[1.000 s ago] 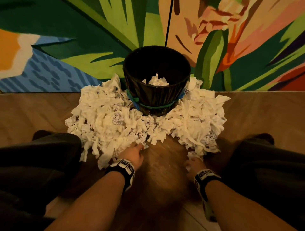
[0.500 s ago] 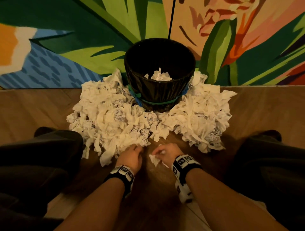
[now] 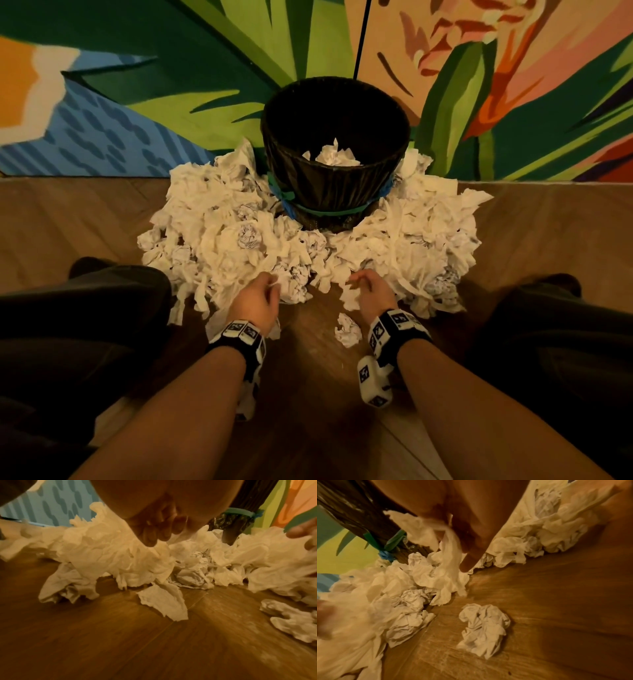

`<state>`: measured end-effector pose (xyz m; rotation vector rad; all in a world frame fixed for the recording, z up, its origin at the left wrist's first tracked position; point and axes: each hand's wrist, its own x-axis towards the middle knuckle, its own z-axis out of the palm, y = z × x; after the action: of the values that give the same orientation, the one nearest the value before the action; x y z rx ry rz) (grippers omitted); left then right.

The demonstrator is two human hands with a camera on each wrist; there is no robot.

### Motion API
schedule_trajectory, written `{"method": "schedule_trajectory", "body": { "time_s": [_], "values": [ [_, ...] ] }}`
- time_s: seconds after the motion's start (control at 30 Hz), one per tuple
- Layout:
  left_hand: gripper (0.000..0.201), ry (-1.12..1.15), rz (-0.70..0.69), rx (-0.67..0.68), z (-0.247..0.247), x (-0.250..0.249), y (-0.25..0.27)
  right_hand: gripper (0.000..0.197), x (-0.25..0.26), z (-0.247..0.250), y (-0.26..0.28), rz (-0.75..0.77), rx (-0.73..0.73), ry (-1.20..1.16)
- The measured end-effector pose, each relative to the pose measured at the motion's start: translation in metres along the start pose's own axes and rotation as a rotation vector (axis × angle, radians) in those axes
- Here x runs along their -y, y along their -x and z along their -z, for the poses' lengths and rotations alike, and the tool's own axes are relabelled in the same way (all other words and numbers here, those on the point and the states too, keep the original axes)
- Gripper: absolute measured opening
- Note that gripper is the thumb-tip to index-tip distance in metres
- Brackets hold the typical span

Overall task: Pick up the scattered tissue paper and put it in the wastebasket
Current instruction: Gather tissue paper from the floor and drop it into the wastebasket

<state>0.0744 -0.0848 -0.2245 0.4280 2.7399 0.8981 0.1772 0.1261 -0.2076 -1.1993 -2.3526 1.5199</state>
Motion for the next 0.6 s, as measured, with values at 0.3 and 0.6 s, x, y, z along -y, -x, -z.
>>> {"method": "schedule_trajectory", "body": {
  "time_s": [0.3,0.6],
  "values": [
    [0.021,0.503,0.23,-0.119,0.005,-0.003,-0.007,0.014,-0.017,0.011,0.002,-0.034,0.033,0.184],
    [0.012,0.289,0.161,-0.271,0.013,0.019,0.008,0.061,-0.051,-0.006,0.015,-0.007,0.455,0.743]
  ]
}}
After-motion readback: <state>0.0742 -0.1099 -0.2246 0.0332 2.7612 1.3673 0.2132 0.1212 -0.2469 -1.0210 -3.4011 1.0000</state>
